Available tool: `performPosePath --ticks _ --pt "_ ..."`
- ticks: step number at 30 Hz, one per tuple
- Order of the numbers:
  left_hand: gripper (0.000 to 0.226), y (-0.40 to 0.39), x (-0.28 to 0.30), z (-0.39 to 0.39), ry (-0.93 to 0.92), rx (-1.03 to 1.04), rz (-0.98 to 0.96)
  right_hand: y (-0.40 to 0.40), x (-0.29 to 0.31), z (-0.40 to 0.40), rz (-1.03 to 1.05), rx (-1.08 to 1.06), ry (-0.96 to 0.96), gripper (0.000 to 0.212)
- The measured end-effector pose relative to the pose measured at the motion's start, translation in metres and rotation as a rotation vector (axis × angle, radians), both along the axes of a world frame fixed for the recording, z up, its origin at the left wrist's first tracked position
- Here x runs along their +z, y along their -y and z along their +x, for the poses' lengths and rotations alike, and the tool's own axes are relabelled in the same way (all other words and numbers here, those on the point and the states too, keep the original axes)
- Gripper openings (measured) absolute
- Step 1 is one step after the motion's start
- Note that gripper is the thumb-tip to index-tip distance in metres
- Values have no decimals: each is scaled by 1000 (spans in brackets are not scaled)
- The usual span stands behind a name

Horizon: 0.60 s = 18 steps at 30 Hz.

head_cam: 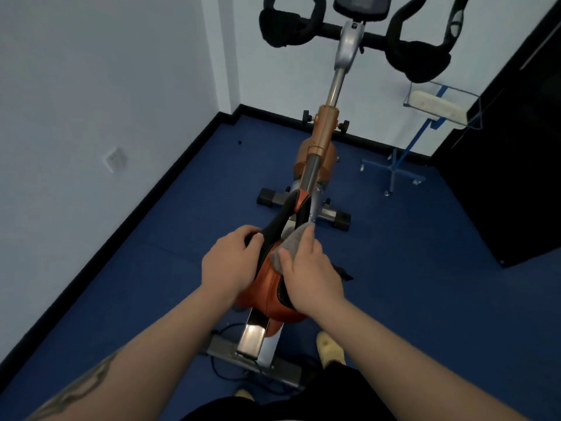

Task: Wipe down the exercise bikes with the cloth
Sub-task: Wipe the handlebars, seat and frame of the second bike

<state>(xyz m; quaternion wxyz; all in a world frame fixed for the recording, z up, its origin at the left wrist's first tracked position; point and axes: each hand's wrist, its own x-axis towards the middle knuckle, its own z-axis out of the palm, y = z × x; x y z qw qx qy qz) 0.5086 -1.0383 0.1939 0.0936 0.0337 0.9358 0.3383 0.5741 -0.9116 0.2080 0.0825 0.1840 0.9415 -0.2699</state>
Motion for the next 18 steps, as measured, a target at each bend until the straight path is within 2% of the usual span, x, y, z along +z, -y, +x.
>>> performPosePath --ticks 3,5,7,9,13,16,18 --pt "28 0 0 2 2 26 -5 -17 -9 -46 -143 -115 24 73" --pt "28 0 0 2 8 56 12 -28 -15 -78 -228 -209 -66 63" --pt "28 0 1 4 11 107 38 -45 -21 -104 -285 -206 -150 51" --pt "29 -1 2 6 11 180 69 -62 -24 -118 -263 -48 -209 43" --pt "26 -2 3 8 9 308 75 -69 -29 -100 126 578 -407 42" --pt "23 -4 5 14 -20 434 105 -80 -18 -103 84 930 -414 44" --pt "22 -5 5 18 -36 506 113 -91 -6 -126 30 977 -333 39"
